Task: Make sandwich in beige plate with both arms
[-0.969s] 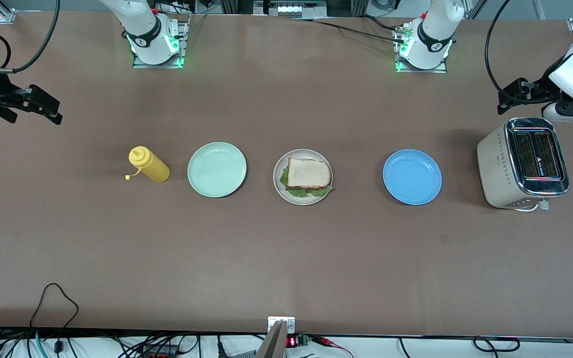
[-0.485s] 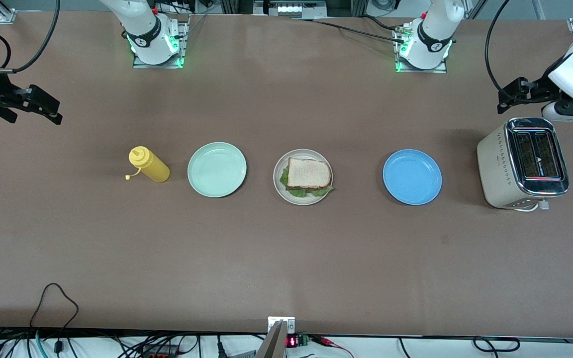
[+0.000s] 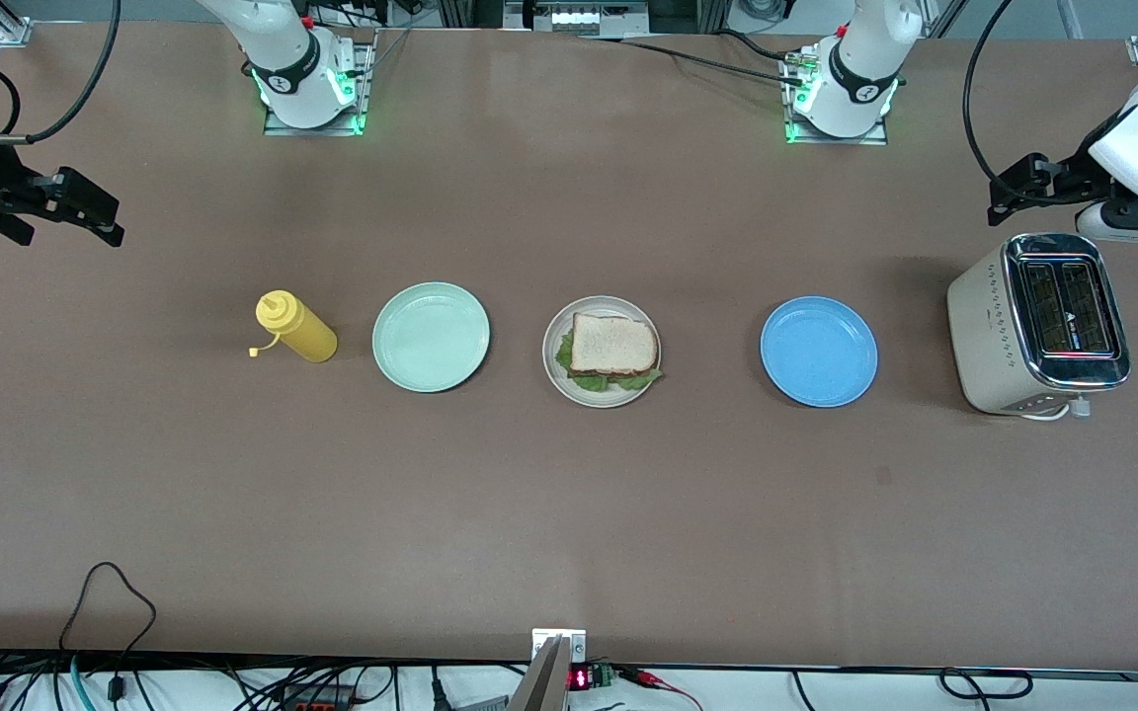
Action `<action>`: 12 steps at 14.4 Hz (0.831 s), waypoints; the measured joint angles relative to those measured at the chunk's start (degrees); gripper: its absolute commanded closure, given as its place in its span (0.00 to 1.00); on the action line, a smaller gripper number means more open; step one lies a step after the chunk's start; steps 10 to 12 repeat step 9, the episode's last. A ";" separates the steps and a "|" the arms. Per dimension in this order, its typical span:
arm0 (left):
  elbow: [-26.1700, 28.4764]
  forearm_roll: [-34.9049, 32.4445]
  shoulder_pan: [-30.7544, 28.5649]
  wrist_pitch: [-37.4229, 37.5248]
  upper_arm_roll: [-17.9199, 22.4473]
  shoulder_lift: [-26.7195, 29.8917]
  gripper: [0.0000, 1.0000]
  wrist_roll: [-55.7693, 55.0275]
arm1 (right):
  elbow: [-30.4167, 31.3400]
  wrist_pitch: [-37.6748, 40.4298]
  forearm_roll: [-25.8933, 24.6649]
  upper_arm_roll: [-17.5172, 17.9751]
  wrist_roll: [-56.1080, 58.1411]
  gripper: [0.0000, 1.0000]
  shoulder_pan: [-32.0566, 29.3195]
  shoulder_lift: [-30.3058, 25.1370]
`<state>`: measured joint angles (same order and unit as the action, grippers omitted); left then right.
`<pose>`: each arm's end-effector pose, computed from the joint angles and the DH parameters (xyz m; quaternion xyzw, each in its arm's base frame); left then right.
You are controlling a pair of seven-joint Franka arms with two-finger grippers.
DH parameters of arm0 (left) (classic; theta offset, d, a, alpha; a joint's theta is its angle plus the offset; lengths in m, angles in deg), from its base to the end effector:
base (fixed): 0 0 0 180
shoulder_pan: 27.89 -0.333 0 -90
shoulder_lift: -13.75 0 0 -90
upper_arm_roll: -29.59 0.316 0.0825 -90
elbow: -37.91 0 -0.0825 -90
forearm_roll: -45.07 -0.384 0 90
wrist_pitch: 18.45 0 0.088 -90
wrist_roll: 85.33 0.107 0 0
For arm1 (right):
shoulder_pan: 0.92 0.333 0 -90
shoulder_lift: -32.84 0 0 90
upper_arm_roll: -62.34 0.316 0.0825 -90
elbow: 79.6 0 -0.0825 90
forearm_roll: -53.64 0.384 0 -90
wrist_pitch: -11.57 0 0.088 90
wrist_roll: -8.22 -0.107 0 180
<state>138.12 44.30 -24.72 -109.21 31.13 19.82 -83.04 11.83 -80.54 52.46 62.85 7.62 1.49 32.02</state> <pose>0.5190 -0.0127 0.5985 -0.9990 0.0346 0.0295 0.0051 0.5530 0.0261 0.6239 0.9997 0.0205 0.0134 0.0100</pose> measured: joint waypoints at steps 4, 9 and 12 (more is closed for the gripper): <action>0.00 0.00 0.00 0.04 0.00 0.00 0.00 0.00 | -0.08 0.09 0.00 -0.19 -0.93 0.00 -0.14 0.53; 0.00 0.00 0.00 0.61 0.00 0.00 0.00 0.03 | -0.27 0.08 0.00 -0.24 -8.09 0.00 -0.14 0.53; 0.00 0.00 0.00 0.61 0.00 0.00 0.00 0.03 | -0.27 0.08 0.00 -0.24 -8.09 0.00 -0.14 0.53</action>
